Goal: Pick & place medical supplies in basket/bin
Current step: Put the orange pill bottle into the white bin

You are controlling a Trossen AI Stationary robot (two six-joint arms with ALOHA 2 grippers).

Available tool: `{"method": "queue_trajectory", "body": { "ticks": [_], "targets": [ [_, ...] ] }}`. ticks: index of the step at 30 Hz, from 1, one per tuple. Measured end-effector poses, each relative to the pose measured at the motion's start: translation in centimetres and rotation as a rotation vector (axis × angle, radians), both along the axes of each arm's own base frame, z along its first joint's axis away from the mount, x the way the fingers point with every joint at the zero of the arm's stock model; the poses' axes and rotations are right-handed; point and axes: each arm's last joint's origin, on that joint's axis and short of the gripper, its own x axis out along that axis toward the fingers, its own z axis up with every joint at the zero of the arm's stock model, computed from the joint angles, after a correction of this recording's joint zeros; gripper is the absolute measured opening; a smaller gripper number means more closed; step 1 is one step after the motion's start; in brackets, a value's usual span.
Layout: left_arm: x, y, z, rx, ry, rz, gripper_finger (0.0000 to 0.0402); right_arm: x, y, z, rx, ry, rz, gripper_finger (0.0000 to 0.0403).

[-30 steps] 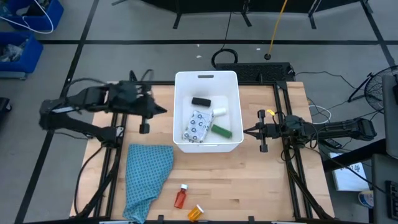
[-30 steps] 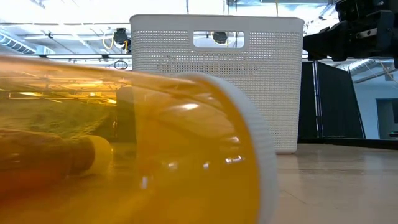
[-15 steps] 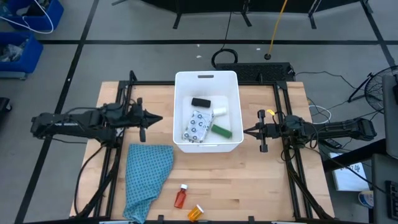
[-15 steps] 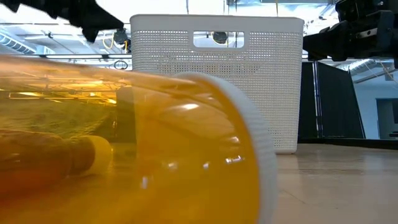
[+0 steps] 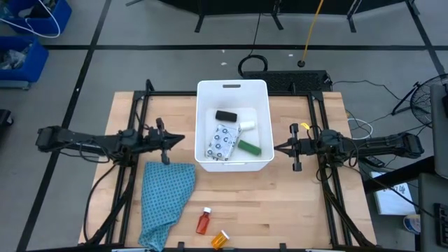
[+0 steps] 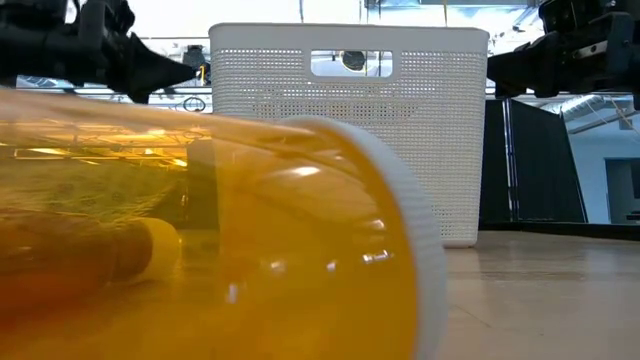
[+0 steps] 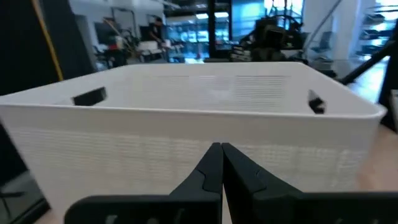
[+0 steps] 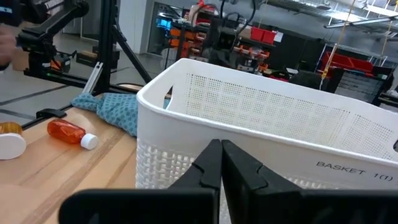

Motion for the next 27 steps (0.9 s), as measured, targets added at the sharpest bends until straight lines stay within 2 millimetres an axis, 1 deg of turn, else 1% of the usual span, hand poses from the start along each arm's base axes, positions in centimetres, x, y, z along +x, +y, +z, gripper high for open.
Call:
{"method": "queue_trajectory", "body": {
  "ticks": [4,8,11,13,14,16,19,24,27],
  "targets": [
    [-0.2,0.2,-0.6,0.043,-0.031,0.032,0.0003,0.0,0.0,-0.2,0.004,0.016,-0.001,0.0000],
    [-0.2,0.2,-1.0,0.051,0.003,0.031,0.0003,0.0,0.0,-0.5,0.019,0.052,0.001,0.0000],
    [-0.2,0.2,-1.3,0.039,0.024,0.029,0.0002,0.0,0.1,-0.5,0.027,0.055,0.051,0.0000],
    [-0.2,0.2,-1.3,0.037,0.028,0.029,0.0004,0.0,0.2,-0.1,0.030,0.058,0.076,0.0000],
    [-0.2,0.2,-1.3,0.036,0.031,0.029,0.0008,0.0,0.2,0.4,0.029,0.054,0.075,0.0000],
    [-0.2,0.2,-1.4,0.034,0.033,0.029,0.0017,0.0,0.2,1.9,0.001,0.032,0.074,0.0000],
    [-0.2,0.2,-1.3,0.024,0.029,0.029,0.0031,-0.1,0.2,4.9,-0.054,0.013,0.073,0.0000],
    [-0.2,0.2,-1.3,0.015,0.026,0.028,0.0045,-1.1,0.2,11.6,-0.105,-0.051,0.067,0.0000],
    [-0.2,0.2,-1.3,0.015,0.026,0.029,0.0045,-0.8,0.2,15.3,-0.090,-0.082,0.067,0.0000]
  ]
}}
